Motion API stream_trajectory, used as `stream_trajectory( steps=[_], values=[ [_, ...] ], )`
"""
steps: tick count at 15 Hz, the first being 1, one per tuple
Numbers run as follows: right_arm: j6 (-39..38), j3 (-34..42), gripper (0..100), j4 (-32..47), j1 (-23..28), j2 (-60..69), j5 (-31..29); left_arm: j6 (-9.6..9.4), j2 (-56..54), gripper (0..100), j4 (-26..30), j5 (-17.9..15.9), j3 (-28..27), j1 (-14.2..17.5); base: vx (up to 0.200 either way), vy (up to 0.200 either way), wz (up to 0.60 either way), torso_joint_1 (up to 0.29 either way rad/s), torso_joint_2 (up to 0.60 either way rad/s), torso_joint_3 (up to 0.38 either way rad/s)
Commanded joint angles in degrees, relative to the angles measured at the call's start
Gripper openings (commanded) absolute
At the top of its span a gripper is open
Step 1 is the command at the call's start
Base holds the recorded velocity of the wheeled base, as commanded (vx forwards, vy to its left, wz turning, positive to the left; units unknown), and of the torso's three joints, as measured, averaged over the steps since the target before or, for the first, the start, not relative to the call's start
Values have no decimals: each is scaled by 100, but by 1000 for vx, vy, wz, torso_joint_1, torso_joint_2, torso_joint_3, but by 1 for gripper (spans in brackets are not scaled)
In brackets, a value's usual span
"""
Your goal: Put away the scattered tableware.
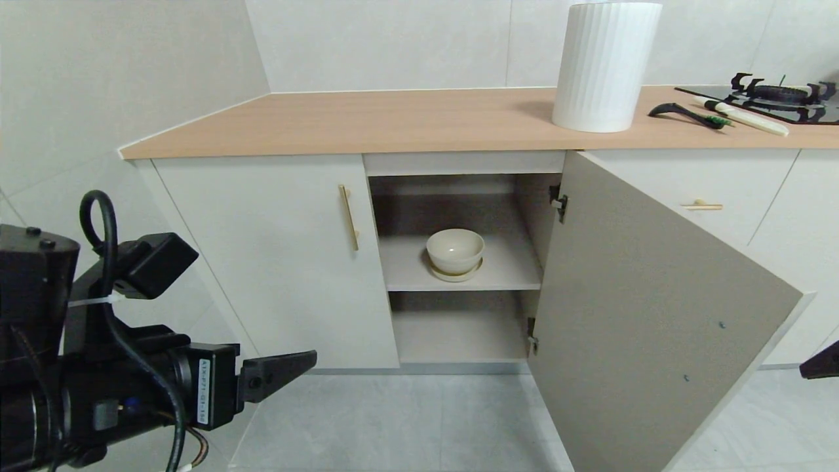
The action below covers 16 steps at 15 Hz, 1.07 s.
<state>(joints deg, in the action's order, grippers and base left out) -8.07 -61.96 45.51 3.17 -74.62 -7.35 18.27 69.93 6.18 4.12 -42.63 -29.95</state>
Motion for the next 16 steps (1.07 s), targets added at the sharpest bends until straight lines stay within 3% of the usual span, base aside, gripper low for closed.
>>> stream_trajectory(
  steps=[1, 4, 7, 10, 14, 16],
  values=[
    [-19, 211, 100, -332, 158, -281, -3, 1, 12, 100, -3, 1, 0, -2, 0, 0, 0, 0, 0, 0],
    [-19, 941, 100, -1826, 131, -686, 6, 1, 12, 100, -3, 1, 0, -2, 0, 0, 0, 0, 0, 0],
    [-142, 1283, 100, -2758, 26, -914, 23, 1, 12, 100, -3, 1, 9, -2, 0, 0, 0, 0, 0, 0],
    [-520, 1292, 100, -2951, -203, -976, 50, 1, 12, 100, -3, 1, 0, -2, 0, 0, 0, 0, 0, 0],
    [-626, 1301, 100, -2951, -607, -976, 638, 1, -23, 100, -3, 1, -8, -2, 0, 0, 0, 0, 0, 0],
    [-634, 1283, 100, -3057, -1126, -1178, 858, 10, -5, 100, -3, 1, -8, -2, 0, 0, 0, 0, 0, 0]
  ],
)
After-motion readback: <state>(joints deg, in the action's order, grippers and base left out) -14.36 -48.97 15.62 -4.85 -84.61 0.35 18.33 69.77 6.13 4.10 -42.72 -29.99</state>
